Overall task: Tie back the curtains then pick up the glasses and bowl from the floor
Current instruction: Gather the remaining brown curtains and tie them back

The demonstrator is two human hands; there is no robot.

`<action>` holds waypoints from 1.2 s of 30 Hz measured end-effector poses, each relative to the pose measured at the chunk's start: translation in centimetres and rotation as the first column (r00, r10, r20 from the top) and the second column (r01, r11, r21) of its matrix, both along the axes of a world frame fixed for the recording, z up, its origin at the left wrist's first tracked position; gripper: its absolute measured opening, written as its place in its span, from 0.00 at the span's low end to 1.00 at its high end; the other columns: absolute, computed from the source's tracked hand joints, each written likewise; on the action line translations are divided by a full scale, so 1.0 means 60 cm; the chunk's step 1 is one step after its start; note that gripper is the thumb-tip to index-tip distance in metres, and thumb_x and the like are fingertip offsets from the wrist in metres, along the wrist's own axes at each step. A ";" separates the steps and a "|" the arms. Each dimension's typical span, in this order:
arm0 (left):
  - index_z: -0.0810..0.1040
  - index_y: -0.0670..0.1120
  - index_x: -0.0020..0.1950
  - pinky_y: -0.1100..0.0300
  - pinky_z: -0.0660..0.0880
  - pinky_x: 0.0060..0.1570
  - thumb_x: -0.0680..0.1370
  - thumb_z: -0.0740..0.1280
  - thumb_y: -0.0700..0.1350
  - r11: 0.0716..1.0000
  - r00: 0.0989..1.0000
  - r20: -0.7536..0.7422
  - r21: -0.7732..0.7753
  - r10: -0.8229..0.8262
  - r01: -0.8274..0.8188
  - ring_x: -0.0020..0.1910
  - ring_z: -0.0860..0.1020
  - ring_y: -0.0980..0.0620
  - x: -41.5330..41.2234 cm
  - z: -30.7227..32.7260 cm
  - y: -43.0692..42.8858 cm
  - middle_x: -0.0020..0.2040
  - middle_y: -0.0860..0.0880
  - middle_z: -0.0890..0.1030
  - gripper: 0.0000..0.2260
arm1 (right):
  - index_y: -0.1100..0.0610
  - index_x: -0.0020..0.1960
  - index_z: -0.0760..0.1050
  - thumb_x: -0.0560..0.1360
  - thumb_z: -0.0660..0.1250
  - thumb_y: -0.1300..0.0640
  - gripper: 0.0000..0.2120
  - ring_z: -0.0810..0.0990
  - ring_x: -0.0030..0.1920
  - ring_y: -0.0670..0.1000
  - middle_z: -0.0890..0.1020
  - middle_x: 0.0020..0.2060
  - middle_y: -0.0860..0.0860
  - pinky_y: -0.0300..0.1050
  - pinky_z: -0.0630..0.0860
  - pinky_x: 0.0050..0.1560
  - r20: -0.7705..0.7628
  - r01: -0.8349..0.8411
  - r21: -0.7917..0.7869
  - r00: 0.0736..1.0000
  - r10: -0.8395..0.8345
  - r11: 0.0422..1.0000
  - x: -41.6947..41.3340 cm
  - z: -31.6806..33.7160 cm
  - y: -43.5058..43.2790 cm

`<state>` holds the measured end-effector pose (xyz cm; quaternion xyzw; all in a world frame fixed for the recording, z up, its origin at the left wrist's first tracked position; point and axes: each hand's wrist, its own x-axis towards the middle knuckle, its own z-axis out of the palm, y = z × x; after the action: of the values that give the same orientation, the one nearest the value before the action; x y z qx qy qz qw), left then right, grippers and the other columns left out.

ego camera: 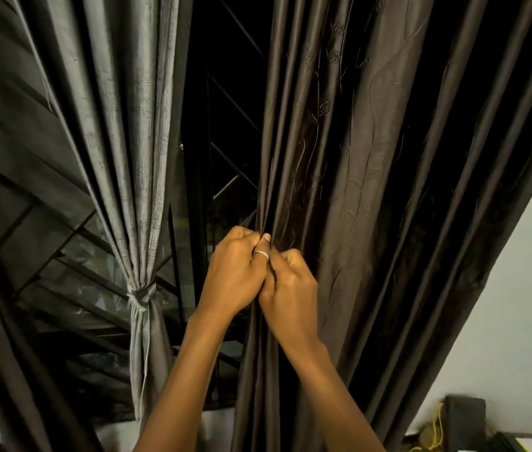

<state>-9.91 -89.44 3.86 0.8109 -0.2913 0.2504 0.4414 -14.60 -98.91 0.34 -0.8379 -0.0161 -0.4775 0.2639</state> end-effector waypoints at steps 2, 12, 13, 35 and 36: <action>0.71 0.55 0.34 0.71 0.67 0.37 0.84 0.60 0.48 1.000 1.000 -0.022 0.001 0.004 -0.004 0.39 0.75 0.61 -0.003 0.003 -0.001 0.40 0.56 0.73 0.17 | 0.60 0.61 0.81 0.81 0.65 0.64 0.10 0.73 0.35 0.48 0.74 0.38 0.51 0.45 0.75 0.33 -0.017 0.021 -0.005 1.000 -0.021 1.000 -0.003 -0.003 0.005; 0.66 0.52 0.29 0.65 0.63 0.29 0.80 0.65 0.52 0.976 0.978 0.037 0.066 0.207 -0.209 0.29 0.71 0.58 -0.013 0.014 -0.018 0.35 0.54 0.72 0.21 | 0.64 0.48 0.81 0.76 0.71 0.68 0.02 0.74 0.34 0.48 0.76 0.40 0.53 0.43 0.74 0.31 -0.058 0.030 -0.058 0.998 -0.033 0.998 -0.003 -0.004 0.002; 0.65 0.53 0.29 0.65 0.62 0.29 0.81 0.65 0.50 0.973 0.975 0.039 0.072 0.218 -0.221 0.29 0.71 0.58 -0.012 0.014 -0.018 0.36 0.54 0.72 0.21 | 0.64 0.48 0.81 0.76 0.70 0.68 0.02 0.74 0.34 0.48 0.76 0.40 0.52 0.41 0.72 0.31 -0.075 0.022 -0.063 0.997 -0.027 0.998 -0.002 -0.004 -0.002; 0.63 0.53 0.29 0.60 0.63 0.29 0.82 0.64 0.48 0.973 0.972 0.080 0.049 0.221 -0.226 0.28 0.70 0.55 0.033 0.003 0.028 0.32 0.54 0.69 0.22 | 0.56 0.71 0.68 0.78 0.72 0.51 0.25 0.79 0.61 0.53 0.80 0.60 0.52 0.55 0.76 0.62 -0.030 0.366 0.349 0.924 -0.380 0.863 -0.014 0.059 -0.187; 0.63 0.52 0.28 0.60 0.63 0.29 0.82 0.64 0.48 0.974 0.972 0.083 0.044 0.219 -0.223 0.27 0.70 0.55 0.035 0.004 0.031 0.32 0.54 0.69 0.22 | 0.56 0.68 0.72 0.79 0.71 0.54 0.19 0.81 0.56 0.53 0.82 0.56 0.51 0.49 0.78 0.57 -0.004 0.324 0.341 0.939 -0.344 0.883 -0.014 0.060 -0.197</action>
<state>-7.78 -87.60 4.07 0.8394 -0.2227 0.3216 0.3773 -15.45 -110.74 3.91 -0.7568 0.2026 -0.5350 0.3161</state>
